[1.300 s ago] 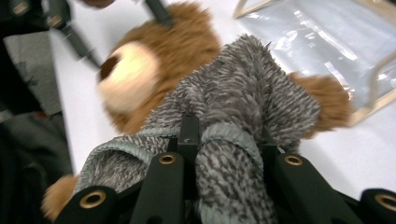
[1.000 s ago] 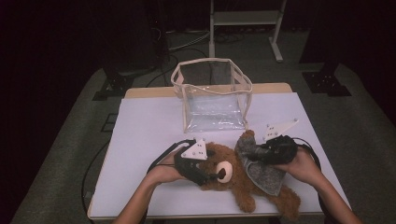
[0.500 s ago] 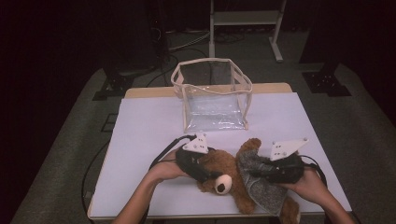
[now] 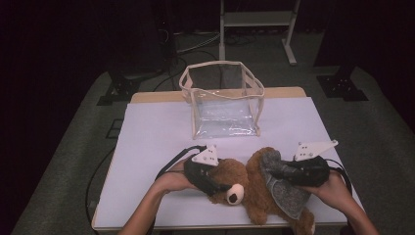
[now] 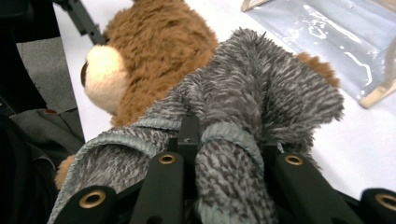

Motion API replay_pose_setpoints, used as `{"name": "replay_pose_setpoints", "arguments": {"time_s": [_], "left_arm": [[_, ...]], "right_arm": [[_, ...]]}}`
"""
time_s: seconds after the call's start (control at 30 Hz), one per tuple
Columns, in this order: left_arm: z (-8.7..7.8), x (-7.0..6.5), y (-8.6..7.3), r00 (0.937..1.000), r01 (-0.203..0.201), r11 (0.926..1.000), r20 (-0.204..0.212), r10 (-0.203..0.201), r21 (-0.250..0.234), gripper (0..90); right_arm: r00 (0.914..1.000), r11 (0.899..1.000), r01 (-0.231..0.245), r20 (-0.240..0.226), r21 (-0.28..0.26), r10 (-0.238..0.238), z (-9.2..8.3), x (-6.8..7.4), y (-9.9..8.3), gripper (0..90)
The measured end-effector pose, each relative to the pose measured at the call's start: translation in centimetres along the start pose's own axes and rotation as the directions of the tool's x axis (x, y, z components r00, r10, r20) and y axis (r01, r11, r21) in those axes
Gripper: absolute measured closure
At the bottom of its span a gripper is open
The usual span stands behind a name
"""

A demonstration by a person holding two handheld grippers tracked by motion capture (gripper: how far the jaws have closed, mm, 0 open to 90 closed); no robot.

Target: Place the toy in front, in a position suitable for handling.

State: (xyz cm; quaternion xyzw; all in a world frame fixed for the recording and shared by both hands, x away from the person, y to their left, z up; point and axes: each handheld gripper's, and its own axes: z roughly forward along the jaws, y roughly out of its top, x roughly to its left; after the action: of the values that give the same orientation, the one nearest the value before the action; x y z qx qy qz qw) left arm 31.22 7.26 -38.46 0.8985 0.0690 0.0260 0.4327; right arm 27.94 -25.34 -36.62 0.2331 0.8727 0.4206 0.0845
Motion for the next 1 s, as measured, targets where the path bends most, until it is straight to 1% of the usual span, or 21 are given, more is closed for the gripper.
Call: {"name": "replay_pose_setpoints", "arguments": {"time_s": [0.1, 0.17, 0.23, 0.33, 0.43, 0.6, 0.63, 0.67, 0.7, 0.73, 0.77, 0.8, 0.83, 0.9, 0.93, 1.0], "left_arm": [[0.0, 0.2, -0.1, 0.9996, 0.026, 0.9997, 0.005, -0.026, 0.002, 11.8], [0.1, 0.3, -0.2, 0.999, 0.04, 0.9992, 0.021, -0.04, -0.001, 9.9], [0.2, 0.4, -0.1, 0.9985, 0.043, 0.9991, 0.034, -0.043, -0.002, 9.1], [0.3, 0.5, 0.2, 0.9977, 0.052, 0.9986, 0.043, -0.052, -0.012, 8.9], [0.8, 0.8, 0.6, 0.9966, 0.056, 0.9984, 0.061, -0.056, 0.004, 8.9], [2.1, 1.4, 1.0, 0.9892, 0.076, 0.9968, 0.124, -0.079, 0.024, 5.8], [2.3, 1.5, 1.0, 0.9869, 0.083, 0.9963, 0.137, -0.086, 0.024, 7.2], [2.4, 1.7, 1.0, 0.9849, 0.091, 0.9956, 0.146, -0.093, 0.025, 12.0], [2.6, 1.7, 1.1, 0.9857, 0.09, 0.9954, 0.14, -0.094, 0.033, 18.4], [2.6, 1.7, 1.1, 0.9875, 0.09, 0.9951, 0.126, -0.095, 0.039, 28.2], [2.5, 1.8, 1.2, 0.99, 0.085, 0.9952, 0.109, -0.09, 0.048, 35.6], [2.3, 1.8, 1.3, 0.993, 0.076, 0.9959, 0.087, -0.08, 0.049, 40.9], [2.1, 1.8, 1.4, 0.9955, 0.066, 0.9965, 0.064, -0.069, 0.051, 44.2], [1.6, 2.0, 1.6, 0.9983, 0.052, 0.9973, 0.022, -0.054, 0.052, 47.9], [1.3, 2.3, 1.7, 0.999, 0.045, 0.9978, 0.001, -0.045, 0.048, 49.0], [1.0, 2.6, 1.9, 0.9988, 0.04, 0.9984, -0.029, -0.038, 0.04, 49.9]], "right_arm": [[1.0, 1.0, 0.001, -0.008, -0.004, -0.001, 0.0, 0.6, -0.4, 72.4], [0.9999, 1.0, 0.007, -0.014, -0.006, -0.007, 0.0, 1.0, -0.7, 72.5], [0.9998, 1.0, 0.01, -0.016, -0.008, -0.01, -0.1, 1.3, -0.9, 72.6], [0.9995, 1.0, 0.02, -0.022, -0.011, -0.02, -0.2, 1.6, -1.1, 72.7], [0.9993, 1.0, 0.025, -0.028, -0.01, -0.025, -0.2, 1.8, -1.2, 72.8], [0.9991, 1.0, 0.018, -0.039, -0.014, -0.019, -0.3, 1.8, -1.5, 72.8], [0.999, 1.0, 0.017, -0.04, -0.014, -0.017, -0.3, 1.7, -1.5, 72.8], [0.999, 1.0, 0.016, -0.04, -0.016, -0.017, -0.3, 1.6, -1.5, 72.7], [0.999, 1.0, 0.013, -0.042, -0.017, -0.014, -0.3, 1.5, -1.5, 72.7], [0.9991, 1.0, 0.008, -0.042, -0.016, -0.009, -0.2, 1.4, -1.5, 72.7], [0.9992, 1.0, 0.005, -0.039, -0.016, -0.006, -0.1, 1.2, -1.4, 72.6], [0.9993, 1.0, 0.001, -0.037, -0.017, -0.002, -0.1, 1.0, -1.3, 72.5], [0.9995, 1.0, -0.007, -0.032, -0.021, 0.007, -0.1, 0.7, -1.1, 72.4], [0.9997, 0.999, -0.015, -0.019, -0.031, 0.014, -0.1, 0.0, -0.7, 72.3], [0.9996, 0.999, -0.025, -0.014, -0.037, 0.024, -0.1, -0.4, -0.4, 72.3], [0.9995, 0.999, -0.032, -0.008, -0.042, 0.032, -0.1, -1.2, 0.2, 72.3]]}}
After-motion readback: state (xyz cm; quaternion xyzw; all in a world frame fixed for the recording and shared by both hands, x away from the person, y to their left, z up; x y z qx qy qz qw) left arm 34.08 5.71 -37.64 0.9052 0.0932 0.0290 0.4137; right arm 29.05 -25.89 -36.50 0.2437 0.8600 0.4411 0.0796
